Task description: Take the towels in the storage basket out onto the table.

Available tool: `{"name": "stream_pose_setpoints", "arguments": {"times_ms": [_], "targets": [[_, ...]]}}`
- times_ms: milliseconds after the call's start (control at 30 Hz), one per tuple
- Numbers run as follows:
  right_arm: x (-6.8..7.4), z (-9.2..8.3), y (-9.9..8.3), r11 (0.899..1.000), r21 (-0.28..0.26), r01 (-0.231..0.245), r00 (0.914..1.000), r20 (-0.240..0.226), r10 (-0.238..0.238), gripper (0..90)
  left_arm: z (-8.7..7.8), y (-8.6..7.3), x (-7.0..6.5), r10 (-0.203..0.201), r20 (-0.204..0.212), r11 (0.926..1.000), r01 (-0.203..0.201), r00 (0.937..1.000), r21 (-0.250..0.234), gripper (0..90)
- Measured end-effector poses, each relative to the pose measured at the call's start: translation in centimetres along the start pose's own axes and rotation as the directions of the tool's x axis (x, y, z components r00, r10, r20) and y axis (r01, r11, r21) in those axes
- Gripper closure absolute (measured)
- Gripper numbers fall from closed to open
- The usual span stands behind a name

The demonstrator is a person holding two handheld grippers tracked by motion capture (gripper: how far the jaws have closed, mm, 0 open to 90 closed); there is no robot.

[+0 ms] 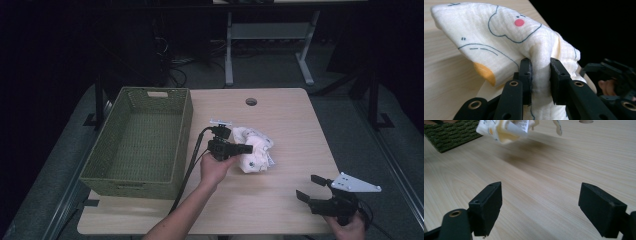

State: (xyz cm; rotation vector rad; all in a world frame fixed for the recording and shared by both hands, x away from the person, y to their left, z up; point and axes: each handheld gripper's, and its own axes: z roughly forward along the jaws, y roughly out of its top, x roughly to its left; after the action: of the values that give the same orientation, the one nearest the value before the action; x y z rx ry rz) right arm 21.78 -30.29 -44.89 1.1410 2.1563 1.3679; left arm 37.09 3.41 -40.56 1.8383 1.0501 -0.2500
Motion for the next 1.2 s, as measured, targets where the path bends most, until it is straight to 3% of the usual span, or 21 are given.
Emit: {"name": "stream_pose_setpoints", "arguments": {"times_ms": [467,867,1200], "targets": [[0.0,-0.1,0.0,1.000,-0.001,0.001,1.0000,-0.003,-0.001,18.5,2.2,-0.9,1.6,-0.044,-0.049,0.9989,0.045,0.9978,0.014,73.4],[0.0,-0.1,0.0,1.000,-0.005,0.002,1.0000,-0.003,-0.002,18.5,3.0,-1.3,2.1,-0.036,-0.091,0.9984,0.040,0.9952,0.039,72.1],[0.0,-0.2,0.0,1.000,-0.007,-0.001,1.0000,-0.004,0.001,18.4,4.6,-1.6,2.6,-0.043,-0.112,0.9972,0.050,0.9928,0.056,72.0]]}}
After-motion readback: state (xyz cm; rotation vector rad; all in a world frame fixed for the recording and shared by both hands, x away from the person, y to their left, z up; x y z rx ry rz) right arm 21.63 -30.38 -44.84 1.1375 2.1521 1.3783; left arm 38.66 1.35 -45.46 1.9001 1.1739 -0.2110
